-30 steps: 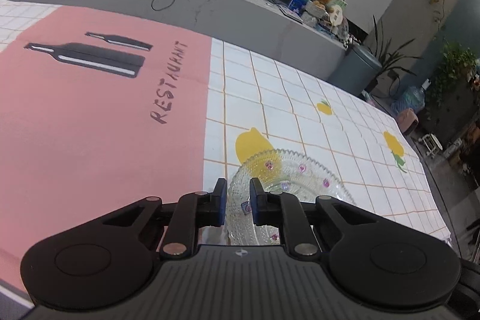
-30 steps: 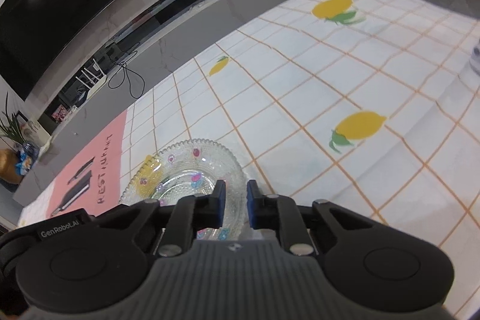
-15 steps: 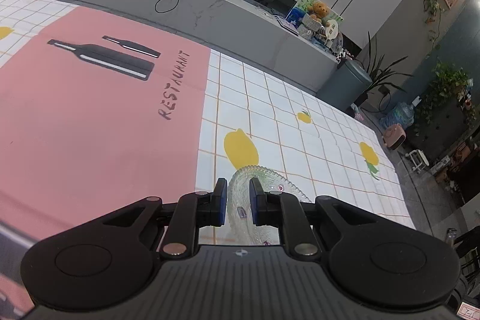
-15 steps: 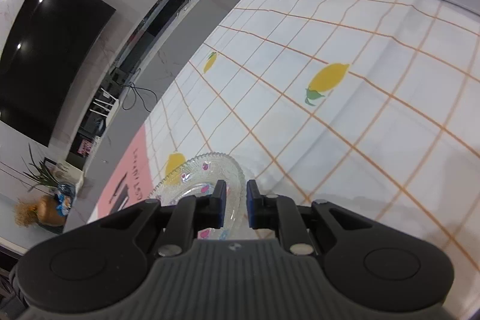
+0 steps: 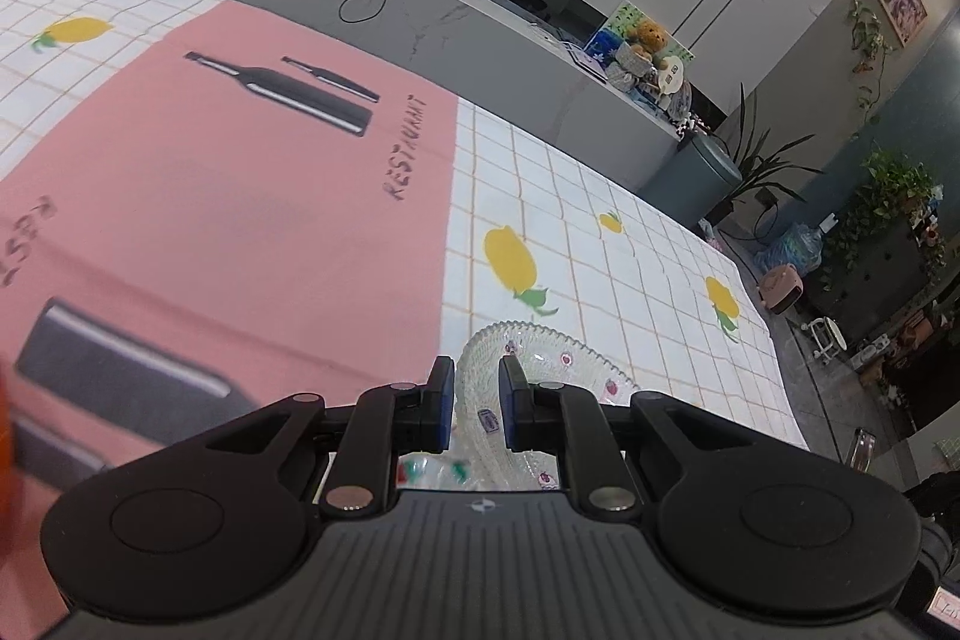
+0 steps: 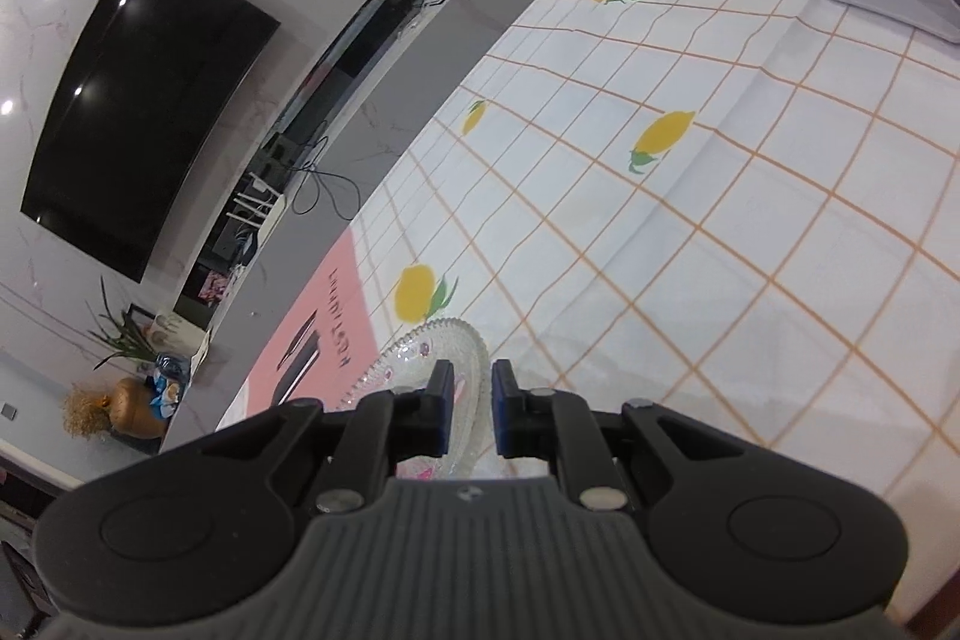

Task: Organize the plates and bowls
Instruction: 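Carry the glass plate with both grippers toward the stacked plates beside the bowls, then lower the glass plate onto the plate stack and open both grippers, then move both grippers to the rim of the nested bowl stack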

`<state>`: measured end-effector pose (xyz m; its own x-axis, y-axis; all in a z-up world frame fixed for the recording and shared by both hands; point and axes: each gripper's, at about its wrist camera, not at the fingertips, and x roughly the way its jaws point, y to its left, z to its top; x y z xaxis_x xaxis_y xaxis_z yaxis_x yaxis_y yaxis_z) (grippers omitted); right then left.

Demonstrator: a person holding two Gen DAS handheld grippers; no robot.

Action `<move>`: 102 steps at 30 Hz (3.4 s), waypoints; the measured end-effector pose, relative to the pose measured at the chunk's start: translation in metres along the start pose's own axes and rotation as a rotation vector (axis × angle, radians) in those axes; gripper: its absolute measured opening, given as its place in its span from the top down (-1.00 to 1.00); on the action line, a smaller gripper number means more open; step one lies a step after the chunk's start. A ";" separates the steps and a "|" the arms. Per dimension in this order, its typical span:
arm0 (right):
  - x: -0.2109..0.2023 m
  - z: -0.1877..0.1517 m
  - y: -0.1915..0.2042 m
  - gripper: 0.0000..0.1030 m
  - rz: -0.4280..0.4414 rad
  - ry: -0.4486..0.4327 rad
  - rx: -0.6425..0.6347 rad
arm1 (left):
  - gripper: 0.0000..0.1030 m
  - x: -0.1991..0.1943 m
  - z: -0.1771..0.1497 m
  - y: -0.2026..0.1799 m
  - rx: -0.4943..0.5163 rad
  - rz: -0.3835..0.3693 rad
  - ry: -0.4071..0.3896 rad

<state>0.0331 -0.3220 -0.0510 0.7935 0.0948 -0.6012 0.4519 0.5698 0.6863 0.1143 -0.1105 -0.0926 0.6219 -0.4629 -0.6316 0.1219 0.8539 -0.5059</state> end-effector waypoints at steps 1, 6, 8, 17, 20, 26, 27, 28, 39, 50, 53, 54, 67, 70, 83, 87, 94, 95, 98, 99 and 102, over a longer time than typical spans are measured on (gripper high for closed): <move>-0.003 -0.003 0.001 0.77 0.003 -0.001 -0.006 | 0.68 -0.004 -0.002 0.002 -0.002 0.000 -0.002; -0.013 -0.014 0.005 0.77 0.027 0.009 -0.016 | 0.68 -0.019 -0.008 0.011 -0.015 0.006 -0.009; -0.017 -0.019 0.008 0.77 0.038 0.016 -0.023 | 0.68 -0.026 -0.011 0.016 -0.023 0.004 -0.014; -0.027 -0.041 0.024 0.78 0.047 0.027 -0.130 | 0.68 -0.050 -0.020 0.033 -0.042 0.014 -0.042; -0.026 -0.046 0.026 0.78 0.046 0.036 -0.150 | 0.68 -0.054 -0.023 0.038 -0.050 0.018 -0.044; -0.019 -0.056 0.030 0.78 0.020 0.051 -0.193 | 0.68 -0.054 -0.030 0.049 -0.052 0.030 -0.042; -0.018 -0.057 0.030 0.78 0.015 0.053 -0.199 | 0.68 -0.053 -0.030 0.050 -0.053 0.032 -0.040; -0.017 -0.058 0.030 0.78 0.011 0.055 -0.203 | 0.70 -0.052 -0.031 0.051 -0.051 0.037 -0.039; -0.006 -0.066 0.031 0.78 -0.030 0.065 -0.259 | 0.72 -0.044 -0.038 0.056 -0.030 0.059 -0.029; 0.006 -0.072 0.029 0.79 -0.090 0.059 -0.320 | 0.75 -0.034 -0.042 0.056 -0.004 0.072 -0.023; 0.008 -0.075 0.028 0.79 -0.083 0.056 -0.322 | 0.75 -0.032 -0.041 0.059 -0.009 0.080 -0.018; 0.008 -0.076 0.028 0.79 -0.085 0.054 -0.329 | 0.75 -0.032 -0.041 0.060 -0.007 0.080 -0.016; 0.002 -0.079 0.037 0.59 -0.127 -0.011 -0.401 | 0.75 -0.033 -0.044 0.048 0.097 0.093 -0.044; 0.001 -0.077 0.033 0.43 -0.125 -0.009 -0.380 | 0.73 -0.036 -0.045 0.047 0.101 0.108 -0.054; -0.004 -0.078 0.023 0.86 -0.113 0.024 -0.335 | 0.95 -0.038 -0.044 0.043 0.108 0.111 -0.055; -0.004 -0.078 0.023 0.84 -0.115 0.025 -0.337 | 0.95 -0.039 -0.044 0.043 0.112 0.129 -0.055; -0.016 -0.081 0.041 0.41 -0.138 -0.024 -0.443 | 0.72 -0.061 -0.045 0.019 0.250 0.130 -0.104; -0.018 -0.082 0.045 0.30 -0.138 -0.031 -0.461 | 0.72 -0.064 -0.044 0.016 0.262 0.135 -0.100; -0.026 -0.086 0.056 0.12 -0.134 -0.049 -0.514 | 0.69 -0.076 -0.043 0.008 0.308 0.149 -0.102; -0.028 -0.088 0.060 0.08 -0.135 -0.052 -0.533 | 0.66 -0.081 -0.043 0.006 0.326 0.153 -0.108; -0.034 -0.093 0.069 -0.03 -0.121 -0.048 -0.580 | 0.50 -0.095 -0.040 0.000 0.367 0.150 -0.122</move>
<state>-0.0008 -0.2095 -0.0210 0.7738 -0.0279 -0.6328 0.2547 0.9284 0.2705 0.0243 -0.0763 -0.0556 0.7382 -0.3140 -0.5971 0.2767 0.9481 -0.1565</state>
